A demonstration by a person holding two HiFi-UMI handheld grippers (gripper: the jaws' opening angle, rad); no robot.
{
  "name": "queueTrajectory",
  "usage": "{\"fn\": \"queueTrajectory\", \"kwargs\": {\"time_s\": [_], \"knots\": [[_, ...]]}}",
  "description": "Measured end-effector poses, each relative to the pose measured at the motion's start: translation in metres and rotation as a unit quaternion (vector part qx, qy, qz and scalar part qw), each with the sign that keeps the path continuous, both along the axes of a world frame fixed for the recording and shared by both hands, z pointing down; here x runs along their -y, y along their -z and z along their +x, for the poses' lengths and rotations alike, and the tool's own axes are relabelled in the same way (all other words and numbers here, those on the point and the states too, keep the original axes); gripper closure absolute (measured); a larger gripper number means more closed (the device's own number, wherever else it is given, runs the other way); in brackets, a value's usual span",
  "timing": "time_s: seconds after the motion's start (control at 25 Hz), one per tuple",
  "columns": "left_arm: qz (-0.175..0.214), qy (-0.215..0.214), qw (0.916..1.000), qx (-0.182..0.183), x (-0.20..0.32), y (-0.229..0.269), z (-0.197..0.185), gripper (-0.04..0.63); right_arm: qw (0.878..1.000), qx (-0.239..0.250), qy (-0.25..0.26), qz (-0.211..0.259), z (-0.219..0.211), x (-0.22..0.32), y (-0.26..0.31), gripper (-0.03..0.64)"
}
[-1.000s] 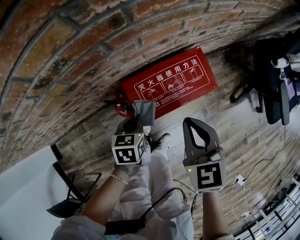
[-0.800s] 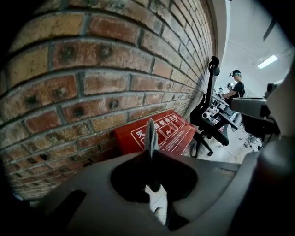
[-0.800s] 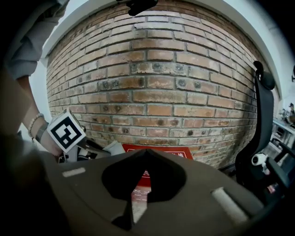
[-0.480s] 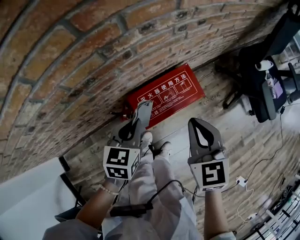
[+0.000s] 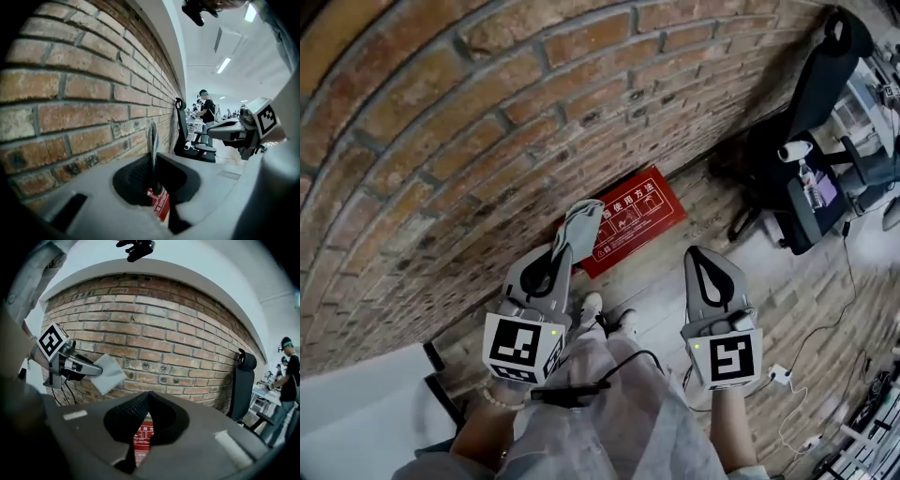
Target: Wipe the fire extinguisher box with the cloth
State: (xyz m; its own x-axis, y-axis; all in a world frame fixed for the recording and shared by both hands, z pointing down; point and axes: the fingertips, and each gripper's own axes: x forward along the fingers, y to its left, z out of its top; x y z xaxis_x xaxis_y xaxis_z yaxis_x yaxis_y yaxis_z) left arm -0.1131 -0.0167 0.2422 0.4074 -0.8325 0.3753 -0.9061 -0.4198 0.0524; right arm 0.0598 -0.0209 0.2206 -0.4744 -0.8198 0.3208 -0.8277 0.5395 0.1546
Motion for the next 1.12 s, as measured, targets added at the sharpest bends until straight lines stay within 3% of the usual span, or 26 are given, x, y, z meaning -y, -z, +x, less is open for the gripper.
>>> {"fn": "queueTrajectory", "kwargs": {"time_s": [0.24,0.48,0.84,1.12], "knots": [[0.064,-0.027,0.9973,0.021,-0.005,0.065,0.006,0.583,1.000,0.003,0.000,0.025,-0.001,-0.012,0.041,0.606],[0.105,-0.033,0.9938,0.013,-0.005,0.108,0.008,0.583,0.998,0.008,-0.001,0.055,-0.006,-0.019,0.075,0.606],[0.134,-0.044,0.9901,0.003,-0.008,0.136,0.011,0.584,0.996,0.000,-0.005,0.085,-0.006,-0.019,0.103,0.606],[0.130,-0.049,0.9903,-0.002,-0.006,0.136,0.008,0.584,0.996,-0.009,0.007,0.088,-0.015,-0.015,0.107,0.606]]}}
